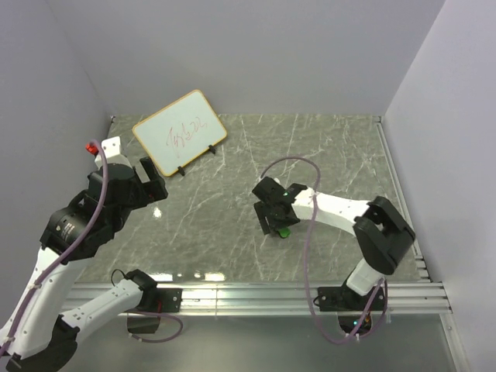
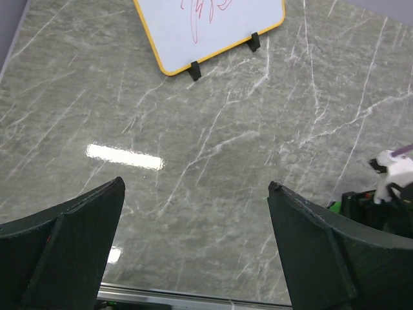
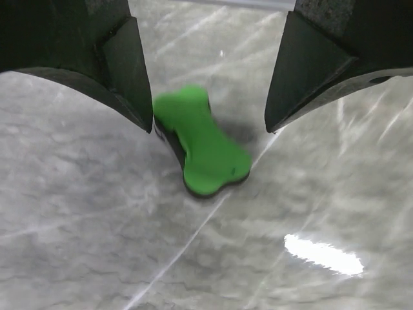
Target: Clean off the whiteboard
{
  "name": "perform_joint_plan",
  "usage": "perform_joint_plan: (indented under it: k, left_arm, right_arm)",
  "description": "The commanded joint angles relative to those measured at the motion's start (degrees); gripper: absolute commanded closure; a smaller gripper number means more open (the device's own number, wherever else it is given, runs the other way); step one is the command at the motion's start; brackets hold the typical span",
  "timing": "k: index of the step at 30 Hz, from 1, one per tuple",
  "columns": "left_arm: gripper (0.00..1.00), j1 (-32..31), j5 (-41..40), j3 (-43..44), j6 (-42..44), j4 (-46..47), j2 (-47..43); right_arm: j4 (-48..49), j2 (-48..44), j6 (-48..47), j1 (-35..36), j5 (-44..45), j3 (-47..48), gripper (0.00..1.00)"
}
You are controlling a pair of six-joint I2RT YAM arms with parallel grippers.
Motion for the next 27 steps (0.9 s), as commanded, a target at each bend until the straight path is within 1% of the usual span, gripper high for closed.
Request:
perform_joint_plan:
  k: [1, 3, 13, 16, 19, 20, 21, 22, 27]
  left_arm:
    - [0.01, -0.2, -0.15, 0.77, -0.7, 0.16, 0.41]
    - [0.01, -0.2, 0.12, 0.6, -1.22, 0.6, 0.94]
    - [0.0, -0.2, 1.61, 1.38, -2.9, 1.22, 2.52]
    - [0.01, -0.2, 1.44, 1.47, -3.6, 0.87, 2.0]
    - [0.01, -0.2, 1.35, 1.12, -4.3, 0.78, 1.56]
    - [0.01, -0.2, 1.35, 1.04, -4.57, 0.78, 1.47]
    - [0.01, -0.2, 1.44, 0.77, -4.74, 0.78, 1.47]
    - [0.01, -0.2, 1.44, 0.68, -4.83, 0.69, 1.47]
    - [0.01, -0.2, 1.18, 1.03, -5.54, 0.51, 2.0]
  right_arm:
    - [3.29, -7.4, -1.73, -0.01, -0.93, -0.33, 0.22]
    - [3.11, -8.38, -2.61, -0.36, -0.75, -0.42, 0.22]
    - [4.87, -2.85, -5.51, -0.97, -0.04, 0.81, 0.23]
    - [5.83, -2.84, -6.04, -1.85, -0.48, -0.77, 0.24]
    - [6.89, -2.76, -6.3, -2.64, -1.27, -2.35, 0.27]
    - [7.24, -2.58, -6.39, -2.82, -1.45, -2.7, 0.3]
    - [7.42, -2.49, -6.22, -2.82, -1.19, -2.88, 0.36]
    - [7.68, -1.97, -5.87, -2.99, -1.19, -3.32, 0.38]
    - [8.73, -1.7, -3.85, -2.91, -2.77, -5.34, 0.41]
